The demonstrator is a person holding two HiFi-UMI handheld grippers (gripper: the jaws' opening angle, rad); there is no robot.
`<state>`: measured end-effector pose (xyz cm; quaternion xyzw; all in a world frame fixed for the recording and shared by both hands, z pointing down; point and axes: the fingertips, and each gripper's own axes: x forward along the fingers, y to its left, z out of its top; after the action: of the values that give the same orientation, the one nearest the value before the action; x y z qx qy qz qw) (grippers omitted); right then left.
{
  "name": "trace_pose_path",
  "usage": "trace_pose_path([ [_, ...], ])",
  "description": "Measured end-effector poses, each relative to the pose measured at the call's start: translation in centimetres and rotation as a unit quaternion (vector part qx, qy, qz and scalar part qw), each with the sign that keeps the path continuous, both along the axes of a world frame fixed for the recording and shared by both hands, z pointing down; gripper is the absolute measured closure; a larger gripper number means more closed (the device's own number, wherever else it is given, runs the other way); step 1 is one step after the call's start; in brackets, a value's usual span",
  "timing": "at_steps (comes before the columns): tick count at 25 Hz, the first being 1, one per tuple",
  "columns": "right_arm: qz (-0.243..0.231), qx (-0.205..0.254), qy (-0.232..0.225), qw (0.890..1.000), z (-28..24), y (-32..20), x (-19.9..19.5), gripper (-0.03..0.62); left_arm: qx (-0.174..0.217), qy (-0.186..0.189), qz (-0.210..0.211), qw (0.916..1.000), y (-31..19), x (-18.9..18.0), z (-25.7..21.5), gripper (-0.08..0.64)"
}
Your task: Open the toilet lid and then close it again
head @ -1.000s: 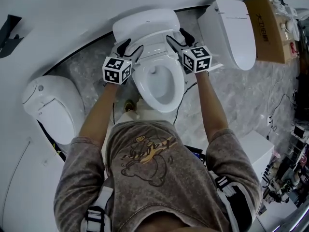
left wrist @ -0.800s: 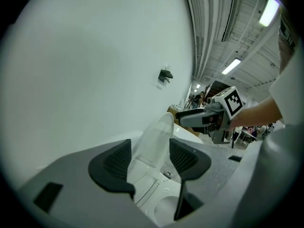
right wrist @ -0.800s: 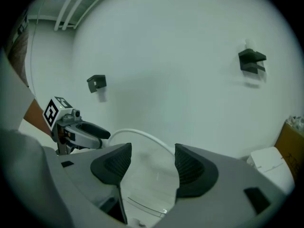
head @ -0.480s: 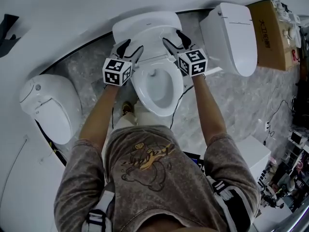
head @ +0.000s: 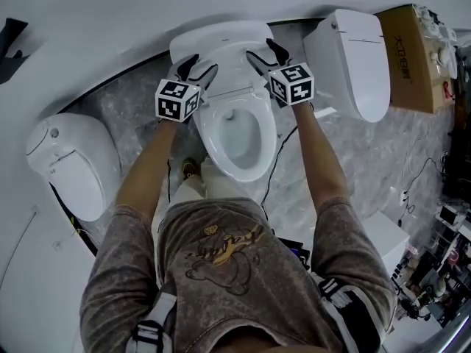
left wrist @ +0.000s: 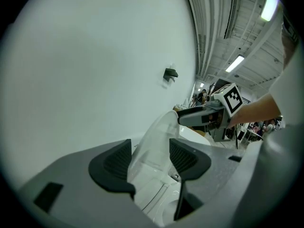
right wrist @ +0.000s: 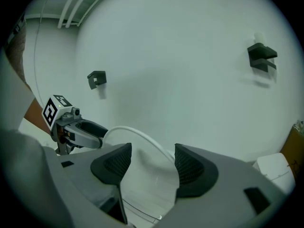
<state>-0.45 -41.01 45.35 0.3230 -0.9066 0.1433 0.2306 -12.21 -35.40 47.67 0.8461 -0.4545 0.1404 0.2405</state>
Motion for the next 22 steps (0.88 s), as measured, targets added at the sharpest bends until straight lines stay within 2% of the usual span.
trace_pose_path([
  [5,-0.008,-0.009,-0.001,1.0,0.2,-0.6,-0.6,0.313,-0.002,0.002,0.002,1.0,-0.2,0.1,0.0,0.314],
  [11,-0.002,-0.025,-0.019,1.0,-0.3,0.5,0.3,0.313,-0.007,0.024,0.001,0.9997,0.9,0.7,-0.5,0.313],
  [18,0.004,-0.032,-0.047,0.998,-1.7,5.1,1.8,0.313,-0.005,0.079,0.013,0.9967,5.3,1.9,-1.8,0.299],
  [22,0.018,-0.037,-0.064,0.997,-2.5,8.8,3.3,0.311,0.0,0.094,0.038,0.9949,9.0,3.3,-2.5,0.299],
])
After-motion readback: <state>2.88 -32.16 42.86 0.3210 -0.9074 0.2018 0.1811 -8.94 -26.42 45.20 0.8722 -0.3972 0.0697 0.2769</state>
